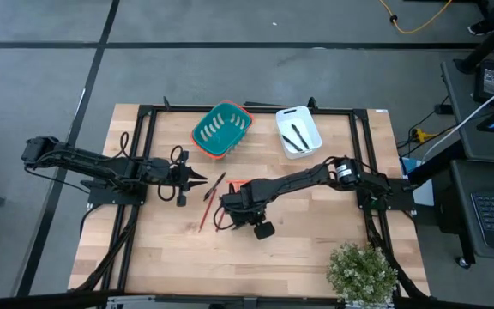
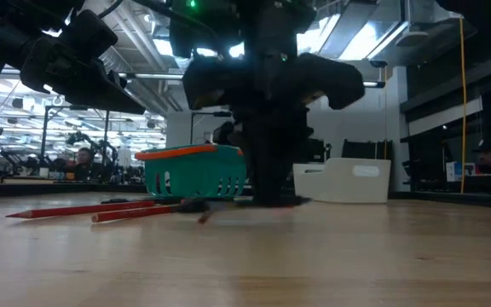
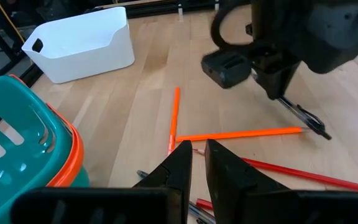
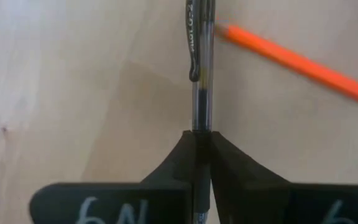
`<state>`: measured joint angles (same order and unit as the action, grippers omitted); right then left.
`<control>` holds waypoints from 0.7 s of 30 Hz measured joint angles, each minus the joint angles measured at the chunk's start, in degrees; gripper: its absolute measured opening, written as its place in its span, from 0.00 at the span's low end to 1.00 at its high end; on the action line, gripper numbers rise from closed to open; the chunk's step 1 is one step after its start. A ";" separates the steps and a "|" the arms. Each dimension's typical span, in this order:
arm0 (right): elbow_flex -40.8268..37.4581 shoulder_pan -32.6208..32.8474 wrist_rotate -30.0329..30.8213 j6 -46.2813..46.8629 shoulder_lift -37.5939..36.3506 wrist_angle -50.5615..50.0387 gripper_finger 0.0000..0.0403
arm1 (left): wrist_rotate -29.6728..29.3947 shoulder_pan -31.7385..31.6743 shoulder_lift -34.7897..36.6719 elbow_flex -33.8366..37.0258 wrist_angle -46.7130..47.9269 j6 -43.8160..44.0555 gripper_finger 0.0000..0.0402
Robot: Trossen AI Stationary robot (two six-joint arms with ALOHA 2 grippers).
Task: Sort pens & pencils
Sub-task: Put the black pen into the white bin
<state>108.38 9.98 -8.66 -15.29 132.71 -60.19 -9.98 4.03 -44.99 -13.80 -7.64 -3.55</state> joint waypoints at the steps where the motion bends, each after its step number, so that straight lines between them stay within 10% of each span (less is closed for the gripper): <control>1: 0.11 -0.02 0.35 0.06 -0.05 -0.42 0.07 | 0.00 0.00 0.02 0.00 0.00 0.00 0.10; 21: 0.39 0.09 5.29 4.64 -3.40 -2.54 0.06 | 0.00 0.00 0.02 0.04 0.94 -0.15 0.10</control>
<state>108.77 10.07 -3.37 -10.65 129.31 -62.74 -9.98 4.03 -44.97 -13.76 -6.70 -3.70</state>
